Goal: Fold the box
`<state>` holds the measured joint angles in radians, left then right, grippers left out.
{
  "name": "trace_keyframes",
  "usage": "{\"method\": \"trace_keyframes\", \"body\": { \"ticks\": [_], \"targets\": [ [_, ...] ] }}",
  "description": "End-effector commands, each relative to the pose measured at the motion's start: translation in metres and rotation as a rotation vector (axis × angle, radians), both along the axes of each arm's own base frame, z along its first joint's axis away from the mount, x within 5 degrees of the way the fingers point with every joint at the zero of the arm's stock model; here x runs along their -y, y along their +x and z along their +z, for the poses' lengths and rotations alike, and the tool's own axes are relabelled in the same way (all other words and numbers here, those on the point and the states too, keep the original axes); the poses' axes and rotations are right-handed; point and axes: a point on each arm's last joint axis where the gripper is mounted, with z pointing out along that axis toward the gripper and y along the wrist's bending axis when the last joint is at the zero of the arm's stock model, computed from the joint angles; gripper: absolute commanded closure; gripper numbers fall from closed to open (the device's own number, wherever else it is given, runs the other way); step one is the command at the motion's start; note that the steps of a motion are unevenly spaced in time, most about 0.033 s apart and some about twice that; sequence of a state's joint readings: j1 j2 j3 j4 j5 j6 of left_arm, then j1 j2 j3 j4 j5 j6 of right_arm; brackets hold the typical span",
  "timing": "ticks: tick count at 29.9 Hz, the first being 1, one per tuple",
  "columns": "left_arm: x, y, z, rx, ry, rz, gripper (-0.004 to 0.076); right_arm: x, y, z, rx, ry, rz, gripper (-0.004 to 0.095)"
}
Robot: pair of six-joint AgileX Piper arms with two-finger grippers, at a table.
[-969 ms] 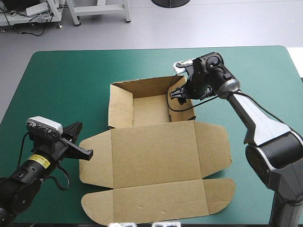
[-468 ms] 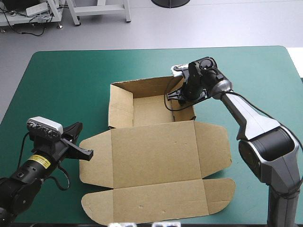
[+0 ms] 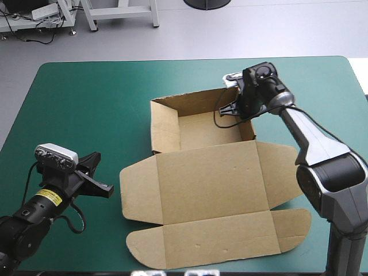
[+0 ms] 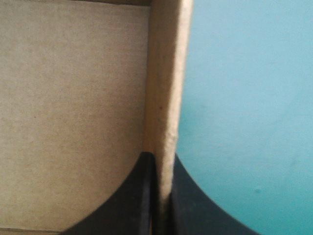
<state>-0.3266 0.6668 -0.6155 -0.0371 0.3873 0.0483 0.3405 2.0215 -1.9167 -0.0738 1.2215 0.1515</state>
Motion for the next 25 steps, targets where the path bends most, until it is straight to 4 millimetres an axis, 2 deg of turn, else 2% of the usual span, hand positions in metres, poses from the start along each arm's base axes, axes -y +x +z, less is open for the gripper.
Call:
{"method": "trace_keyframes", "body": {
  "ticks": [1, 8, 11, 17, 25],
  "targets": [
    [0.001, 0.000, 0.016, 0.092, -0.035, -0.004, 0.0727, 0.050, -0.003, 0.056, 0.123, 0.020, -0.084, 0.0933],
    [0.001, 0.001, 0.017, 0.107, -0.029, -0.003, 0.0727, 0.142, 0.002, 0.094, 0.246, 0.027, -0.296, 0.0931],
    [0.000, 0.001, 0.017, 0.121, -0.009, -0.004, 0.0727, 0.184, -0.001, 0.102, 0.275, 0.018, -0.396, 0.0931],
    [0.000, 0.001, 0.017, 0.124, 0.001, -0.004, 0.0727, 0.251, -0.011, 0.098, 0.268, -0.010, -0.552, 0.0931],
    [0.000, 0.001, 0.018, 0.131, -0.001, -0.003, 0.0727, 0.322, -0.024, 0.077, 0.218, -0.030, -0.718, 0.0932]
  ]
}}
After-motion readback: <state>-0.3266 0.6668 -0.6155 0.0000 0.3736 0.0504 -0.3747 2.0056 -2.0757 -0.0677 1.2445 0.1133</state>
